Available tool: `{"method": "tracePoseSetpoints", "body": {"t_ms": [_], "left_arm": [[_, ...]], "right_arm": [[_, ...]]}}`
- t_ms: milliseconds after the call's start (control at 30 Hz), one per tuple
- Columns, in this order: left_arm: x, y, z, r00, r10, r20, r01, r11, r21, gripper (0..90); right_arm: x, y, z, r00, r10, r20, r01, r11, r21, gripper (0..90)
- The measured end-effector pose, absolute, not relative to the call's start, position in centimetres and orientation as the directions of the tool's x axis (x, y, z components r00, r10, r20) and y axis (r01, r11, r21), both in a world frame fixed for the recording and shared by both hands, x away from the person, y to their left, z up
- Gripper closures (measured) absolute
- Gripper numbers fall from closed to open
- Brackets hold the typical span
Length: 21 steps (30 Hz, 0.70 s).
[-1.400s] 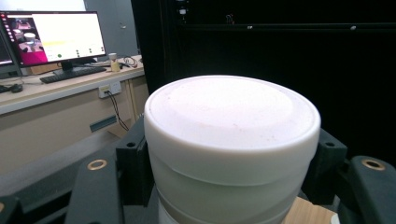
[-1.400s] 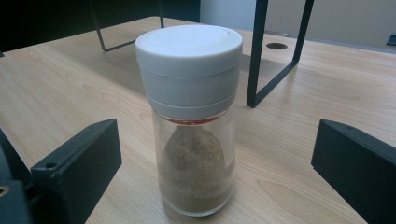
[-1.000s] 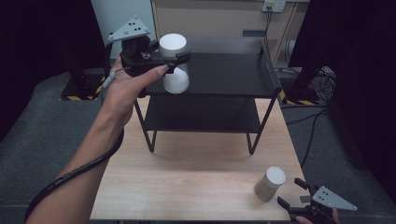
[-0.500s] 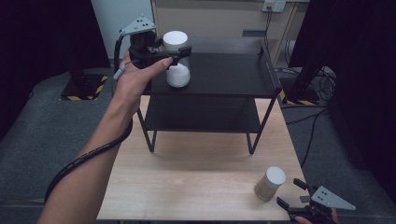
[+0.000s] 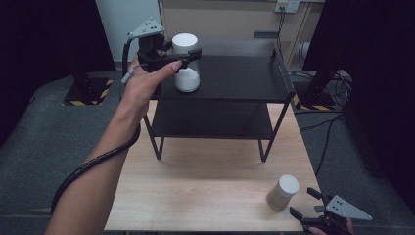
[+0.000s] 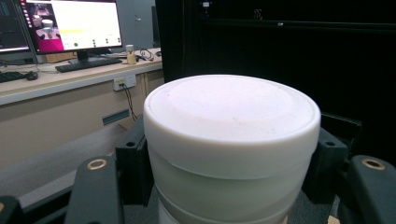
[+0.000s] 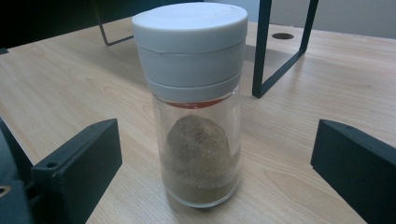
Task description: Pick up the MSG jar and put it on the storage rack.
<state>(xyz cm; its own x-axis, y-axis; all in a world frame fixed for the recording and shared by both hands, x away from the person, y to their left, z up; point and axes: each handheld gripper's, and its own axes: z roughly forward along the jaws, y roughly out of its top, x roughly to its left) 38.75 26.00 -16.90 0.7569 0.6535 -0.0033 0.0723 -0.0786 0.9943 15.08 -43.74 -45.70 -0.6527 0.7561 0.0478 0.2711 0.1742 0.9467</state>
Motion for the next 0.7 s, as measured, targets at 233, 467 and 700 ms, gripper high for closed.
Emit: {"method": "tracePoseSetpoints", "body": {"t_ms": [233,467,700], "left_arm": [[38.9,26.02,-16.89,0.76,0.65,-0.002,0.072,-0.081,0.994,33.2],[38.96,26.13,-16.95,0.763,0.646,-0.003,0.071,-0.079,0.994,33.2],[39.11,26.22,-17.12,0.767,0.642,-0.008,0.07,-0.071,0.995,33.2]], "right_arm": [[15.06,-43.8,-45.67,-0.652,0.756,0.049,0.272,0.174,0.946,2.4],[15.0,-43.96,-45.67,-0.649,0.759,0.049,0.271,0.171,0.947,2.5],[15.02,-43.96,-45.65,-0.65,0.758,0.049,0.272,0.172,0.947,2.4]]}}
